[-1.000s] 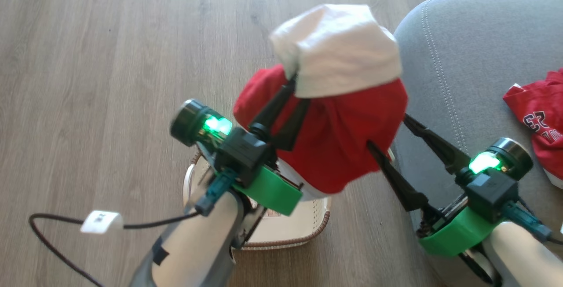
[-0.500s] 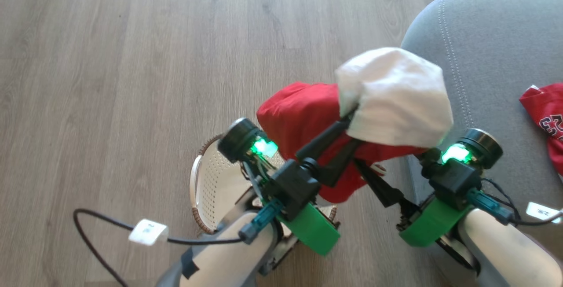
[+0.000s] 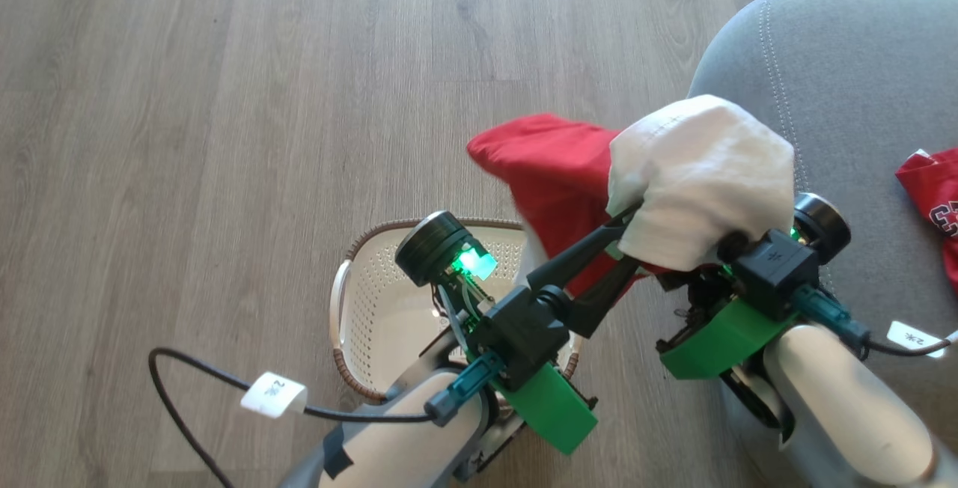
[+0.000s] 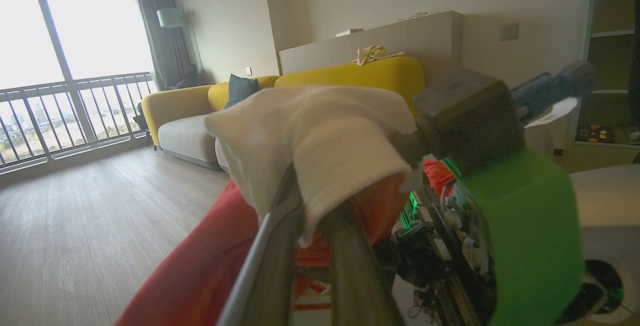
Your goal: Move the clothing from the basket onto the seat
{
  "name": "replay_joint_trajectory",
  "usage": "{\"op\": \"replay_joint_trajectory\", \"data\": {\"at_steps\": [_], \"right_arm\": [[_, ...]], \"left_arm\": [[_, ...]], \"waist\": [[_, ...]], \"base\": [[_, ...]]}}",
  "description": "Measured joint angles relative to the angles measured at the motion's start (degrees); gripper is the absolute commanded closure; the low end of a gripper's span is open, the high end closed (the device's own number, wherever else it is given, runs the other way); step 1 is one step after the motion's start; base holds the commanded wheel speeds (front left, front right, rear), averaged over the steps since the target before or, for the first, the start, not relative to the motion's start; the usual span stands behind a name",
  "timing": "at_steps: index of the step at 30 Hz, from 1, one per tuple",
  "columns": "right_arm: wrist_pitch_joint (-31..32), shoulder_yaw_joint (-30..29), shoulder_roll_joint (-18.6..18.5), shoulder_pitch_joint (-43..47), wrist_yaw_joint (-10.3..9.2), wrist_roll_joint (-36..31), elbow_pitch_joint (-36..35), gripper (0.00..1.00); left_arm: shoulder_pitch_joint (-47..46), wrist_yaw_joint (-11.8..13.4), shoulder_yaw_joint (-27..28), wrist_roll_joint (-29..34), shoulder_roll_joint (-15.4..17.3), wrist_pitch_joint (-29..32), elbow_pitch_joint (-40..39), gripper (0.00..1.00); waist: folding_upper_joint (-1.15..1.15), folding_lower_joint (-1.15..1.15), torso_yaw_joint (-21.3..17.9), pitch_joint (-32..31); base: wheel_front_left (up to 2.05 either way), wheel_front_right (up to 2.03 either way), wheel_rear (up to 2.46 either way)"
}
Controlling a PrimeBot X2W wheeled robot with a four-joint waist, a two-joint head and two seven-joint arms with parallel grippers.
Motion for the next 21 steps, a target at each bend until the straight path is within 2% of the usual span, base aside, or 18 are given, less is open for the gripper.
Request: {"op": "replay_joint_trajectory", "data": {"at_steps": [10, 21], "right_arm": [[0.14, -9.96, 4.48, 1.35, 0.00, -0.08, -3.07, 1.00], [0.15, -15.22, 6.31, 2.64, 0.00, -1.00, -7.10, 1.00]], "left_arm": [[0.11, -0.08, 1.12, 0.21, -0.03, 0.00, -0.56, 1.00], [1.86, -1.63, 3.86, 1.30, -0.09, -0.02, 1.02, 1.00]], "waist": [[0.00, 0.00, 0.21, -0.47], [0.00, 0.00, 0.78, -0.85]], "base": [[0.00, 0.00, 0.00], [0.00, 0.00, 0.00]]}}
